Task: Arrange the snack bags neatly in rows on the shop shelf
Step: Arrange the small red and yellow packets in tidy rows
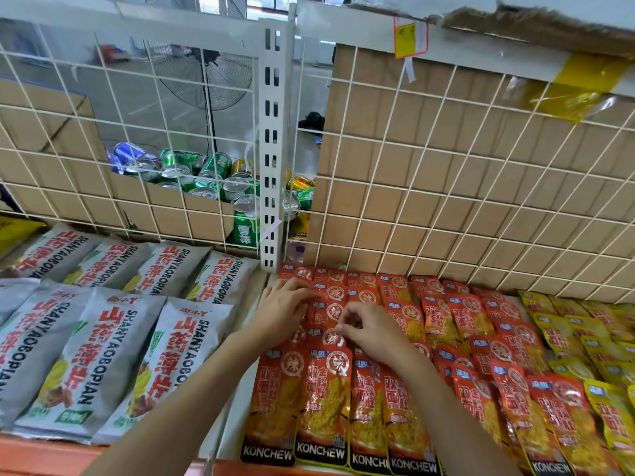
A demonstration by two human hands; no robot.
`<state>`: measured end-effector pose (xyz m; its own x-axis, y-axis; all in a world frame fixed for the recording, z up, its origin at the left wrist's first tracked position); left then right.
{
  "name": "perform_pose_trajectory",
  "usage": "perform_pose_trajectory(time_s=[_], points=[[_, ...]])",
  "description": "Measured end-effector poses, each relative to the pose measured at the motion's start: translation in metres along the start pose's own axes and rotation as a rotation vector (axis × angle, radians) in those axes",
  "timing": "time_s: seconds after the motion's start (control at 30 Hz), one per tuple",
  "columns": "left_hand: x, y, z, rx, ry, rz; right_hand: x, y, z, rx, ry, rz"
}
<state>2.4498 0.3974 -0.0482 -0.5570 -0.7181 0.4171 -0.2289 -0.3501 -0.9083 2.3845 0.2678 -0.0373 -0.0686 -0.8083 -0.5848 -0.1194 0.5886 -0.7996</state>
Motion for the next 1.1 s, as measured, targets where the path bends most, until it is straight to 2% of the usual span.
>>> perform_pose_trajectory(time_s=[0.4,0.77,0.87,0.97,1.1], points=[[0.000,0.001,-0.004,-0.009,0.018,0.011,0.002,0.000,-0.001,0.046,0.033,0.007],[0.001,-0.023,-0.044,0.143,0.044,-0.196,0.001,-0.003,-0.002,0.091,0.041,0.026],[-0.001,-0.023,-0.061,0.198,0.004,-0.260,-0.003,-0.011,-0.010,0.211,0.030,0.025],[-0.001,-0.015,-0.077,0.207,-0.041,-0.354,-0.018,-0.015,-0.020,0.302,-0.069,-0.062],[-0.007,-0.010,-0.097,0.273,-0.149,-0.370,-0.031,0.003,-0.026,0.126,-0.122,-0.184]])
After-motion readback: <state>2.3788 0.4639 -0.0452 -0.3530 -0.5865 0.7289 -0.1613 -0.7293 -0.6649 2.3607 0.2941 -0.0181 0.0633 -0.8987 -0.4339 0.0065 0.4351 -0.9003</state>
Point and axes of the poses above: each hand's wrist, its own z-axis towards the middle knuckle, its own y-axis out of the palm, x = y × z, the point moved 7 cm from there along z, towards the middle knuckle, and after that the axes turned 4 degrees about -x, right-handed, at the moved point
